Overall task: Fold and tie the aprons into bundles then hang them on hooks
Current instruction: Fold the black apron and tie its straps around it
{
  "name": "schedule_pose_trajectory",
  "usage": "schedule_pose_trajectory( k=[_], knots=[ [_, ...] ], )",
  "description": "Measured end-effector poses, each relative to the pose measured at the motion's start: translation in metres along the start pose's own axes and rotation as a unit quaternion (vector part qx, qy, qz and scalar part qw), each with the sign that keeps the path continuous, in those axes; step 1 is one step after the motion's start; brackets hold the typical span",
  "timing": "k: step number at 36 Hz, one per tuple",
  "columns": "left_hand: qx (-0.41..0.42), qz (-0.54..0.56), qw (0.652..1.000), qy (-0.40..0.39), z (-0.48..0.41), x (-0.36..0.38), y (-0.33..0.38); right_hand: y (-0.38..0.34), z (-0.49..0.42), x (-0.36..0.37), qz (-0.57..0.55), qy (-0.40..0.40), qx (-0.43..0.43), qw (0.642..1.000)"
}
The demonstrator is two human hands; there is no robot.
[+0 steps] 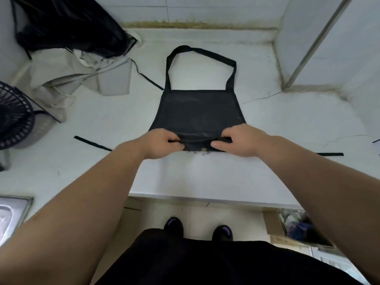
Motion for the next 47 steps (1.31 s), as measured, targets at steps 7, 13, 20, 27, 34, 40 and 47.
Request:
schedule_pose_trajectory(
  k=[7,13,20,27,34,40,47],
  knots=[
    [0.016,-0.313,0.943,0.116,-0.021,-0.029,0.016,0.012,-0.014,-0.028,0.167,0.108,0.089,0.976],
    [0.074,-0.317,0.945,0.021,-0.033,0.042,0.015,-0.026,-0.024,0.031,0.109,0.008,0.041,0.993],
    [0.046,-0.241,0.968,0.041,-0.042,0.041,-0.013,-0.004,-0.028,0.044,0.116,0.007,0.075,0.99],
    [0.03,-0.224,0.97,0.088,-0.043,0.015,-0.017,0.007,-0.037,0.028,0.153,0.007,0.076,0.985],
    [0.084,-0.291,0.947,0.106,-0.047,-0.009,0.016,-0.004,-0.04,-0.004,0.246,0.07,0.051,0.965],
    [0.133,-0.323,0.935,0.065,-0.05,-0.012,0.029,-0.005,-0.042,0.0,0.18,0.003,0.005,0.984],
    [0.04,-0.16,0.986,0.014,-0.07,-0.052,0.03,0.022,-0.058,-0.036,0.027,-0.018,0.051,0.998]
  ],
)
Point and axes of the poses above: each hand's wrist, its own z-axis away from the middle knuckle, its own x-axis out of the palm, y = z × x, the point moved 10 cm from there along -z, towards the middle knuckle, and after that the axes turned 14 degrees about z, right-handed, at the moved point
